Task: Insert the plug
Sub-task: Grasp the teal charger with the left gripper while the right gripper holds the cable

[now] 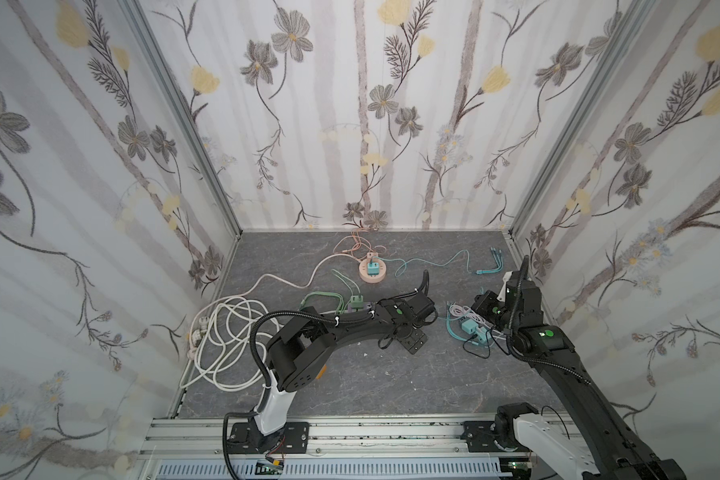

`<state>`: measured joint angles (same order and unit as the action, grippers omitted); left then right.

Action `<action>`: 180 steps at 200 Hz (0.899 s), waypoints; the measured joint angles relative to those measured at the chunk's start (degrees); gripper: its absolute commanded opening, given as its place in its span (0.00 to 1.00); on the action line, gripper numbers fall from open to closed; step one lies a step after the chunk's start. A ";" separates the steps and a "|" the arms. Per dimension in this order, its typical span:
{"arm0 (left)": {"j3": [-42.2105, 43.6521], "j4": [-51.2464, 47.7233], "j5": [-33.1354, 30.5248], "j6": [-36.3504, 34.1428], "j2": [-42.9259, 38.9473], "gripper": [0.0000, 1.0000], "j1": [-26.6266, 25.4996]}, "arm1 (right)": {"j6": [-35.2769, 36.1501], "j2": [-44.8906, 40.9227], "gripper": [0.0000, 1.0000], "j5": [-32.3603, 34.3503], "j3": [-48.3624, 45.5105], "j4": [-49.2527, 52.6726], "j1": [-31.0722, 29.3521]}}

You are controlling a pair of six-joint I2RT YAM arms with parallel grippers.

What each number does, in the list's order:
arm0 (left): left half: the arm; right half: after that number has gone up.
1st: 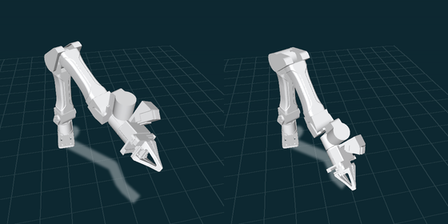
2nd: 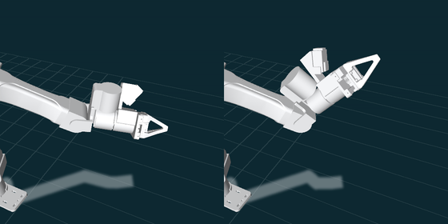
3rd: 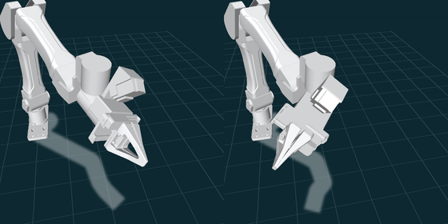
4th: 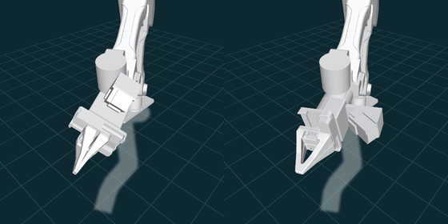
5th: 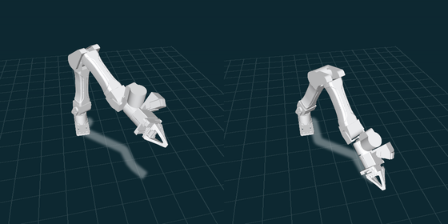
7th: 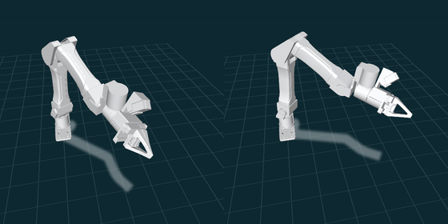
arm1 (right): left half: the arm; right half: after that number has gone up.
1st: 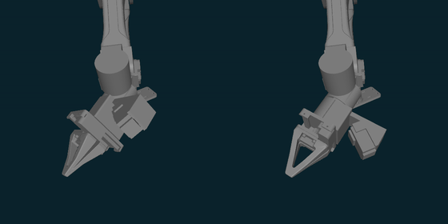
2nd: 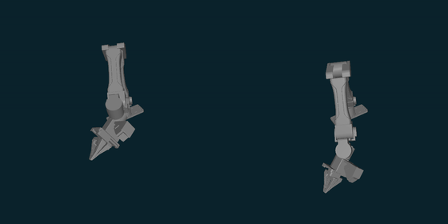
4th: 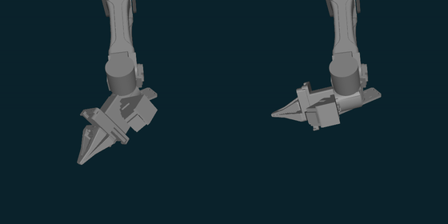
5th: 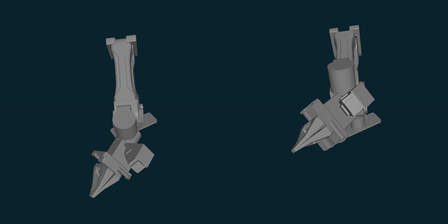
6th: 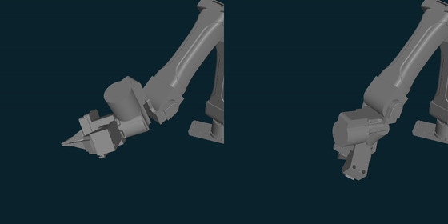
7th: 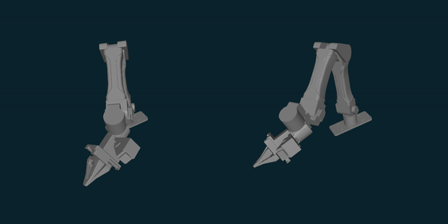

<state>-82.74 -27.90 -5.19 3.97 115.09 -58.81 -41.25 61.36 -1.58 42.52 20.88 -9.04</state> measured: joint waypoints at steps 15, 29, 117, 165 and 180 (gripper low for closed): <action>-2.16 0.33 -0.09 1.60 1.36 0.91 -0.02 | 0.37 -0.15 0.00 0.02 0.00 0.22 0.00; -3.85 0.70 -0.11 2.45 2.82 0.90 -0.02 | 0.37 -0.57 0.00 0.02 -0.04 0.33 0.00; -5.14 -1.53 -0.11 4.46 6.58 0.71 -0.04 | 0.39 -1.05 0.00 0.02 -0.57 0.37 0.00; -4.55 -2.49 0.57 5.03 6.58 0.66 -0.11 | 0.39 -1.05 0.00 0.02 -0.57 0.37 0.00; -4.39 -2.67 1.14 5.07 6.45 0.59 -0.13 | 0.39 -1.05 0.00 0.02 -0.57 0.37 0.00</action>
<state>-87.13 -30.57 -4.05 9.04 121.54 -58.94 -40.86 60.31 -1.56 41.95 21.26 -9.04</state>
